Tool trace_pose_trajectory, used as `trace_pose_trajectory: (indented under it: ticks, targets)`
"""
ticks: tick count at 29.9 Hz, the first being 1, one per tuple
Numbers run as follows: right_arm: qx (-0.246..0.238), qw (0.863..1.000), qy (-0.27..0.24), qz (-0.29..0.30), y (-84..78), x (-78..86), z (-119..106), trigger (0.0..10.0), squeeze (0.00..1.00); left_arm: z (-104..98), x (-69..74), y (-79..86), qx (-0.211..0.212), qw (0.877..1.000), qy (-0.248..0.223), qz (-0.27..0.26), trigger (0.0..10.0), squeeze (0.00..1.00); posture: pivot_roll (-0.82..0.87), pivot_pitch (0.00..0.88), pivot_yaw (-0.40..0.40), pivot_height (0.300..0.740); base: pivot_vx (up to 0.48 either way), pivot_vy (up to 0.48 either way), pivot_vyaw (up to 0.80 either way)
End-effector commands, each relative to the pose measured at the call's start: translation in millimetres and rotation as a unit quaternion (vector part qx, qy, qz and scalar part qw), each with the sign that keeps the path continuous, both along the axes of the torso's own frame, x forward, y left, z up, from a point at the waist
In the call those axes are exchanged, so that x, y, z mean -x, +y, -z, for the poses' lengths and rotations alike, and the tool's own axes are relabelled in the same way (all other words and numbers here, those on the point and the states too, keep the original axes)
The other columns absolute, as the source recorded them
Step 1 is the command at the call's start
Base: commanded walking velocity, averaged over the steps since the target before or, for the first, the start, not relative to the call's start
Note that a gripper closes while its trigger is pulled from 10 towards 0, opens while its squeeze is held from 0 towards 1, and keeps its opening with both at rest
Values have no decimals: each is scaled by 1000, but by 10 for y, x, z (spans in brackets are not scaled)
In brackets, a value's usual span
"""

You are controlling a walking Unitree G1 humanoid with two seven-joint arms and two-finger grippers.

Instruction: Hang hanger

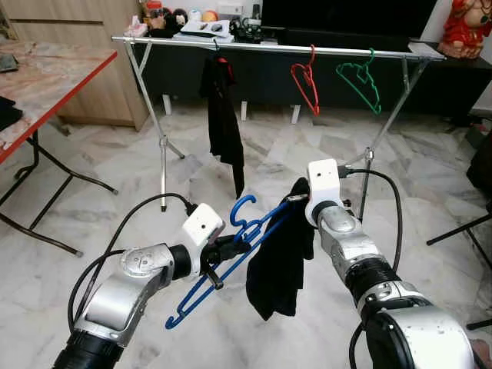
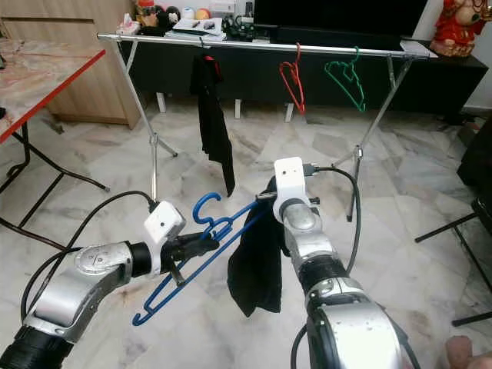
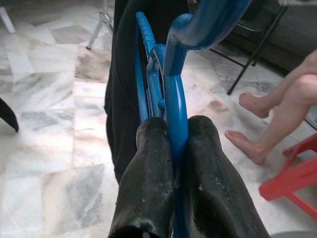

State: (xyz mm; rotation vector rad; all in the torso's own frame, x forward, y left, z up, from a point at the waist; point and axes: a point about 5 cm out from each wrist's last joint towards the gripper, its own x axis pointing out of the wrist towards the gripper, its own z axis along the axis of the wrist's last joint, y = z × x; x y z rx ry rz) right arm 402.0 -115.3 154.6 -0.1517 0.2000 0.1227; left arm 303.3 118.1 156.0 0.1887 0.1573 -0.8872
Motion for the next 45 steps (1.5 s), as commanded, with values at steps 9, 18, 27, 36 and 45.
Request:
trace_pose_trajectory:
  ticks: [9,18,27,36,45]
  targets:
    - [-57,998,-13,-9,162,27,-108,10000,0,-83,-20,-39,11,1000,-21,2,10000,0,-5,108,-48,740,0,0,0]
    - [-78,995,-9,60,-16,25,-97,10000,0,17,-89,89,-37,998,-23,-47,10000,0,-2,111,-50,740,0,0,0]
    - [-94,995,-10,19,99,54,-133,10000,0,-89,-89,24,3,999,-34,-32,10000,0,-9,113,-51,740,0,0,0]
    - [-52,998,-25,-26,135,51,-199,10000,0,-60,70,10,14,999,3,37,10000,0,-5,114,-52,740,0,0,0]
    - [-54,995,-28,-84,219,75,-263,10000,0,-51,72,-35,27,999,10,44,10000,0,-9,113,-48,740,0,0,0]
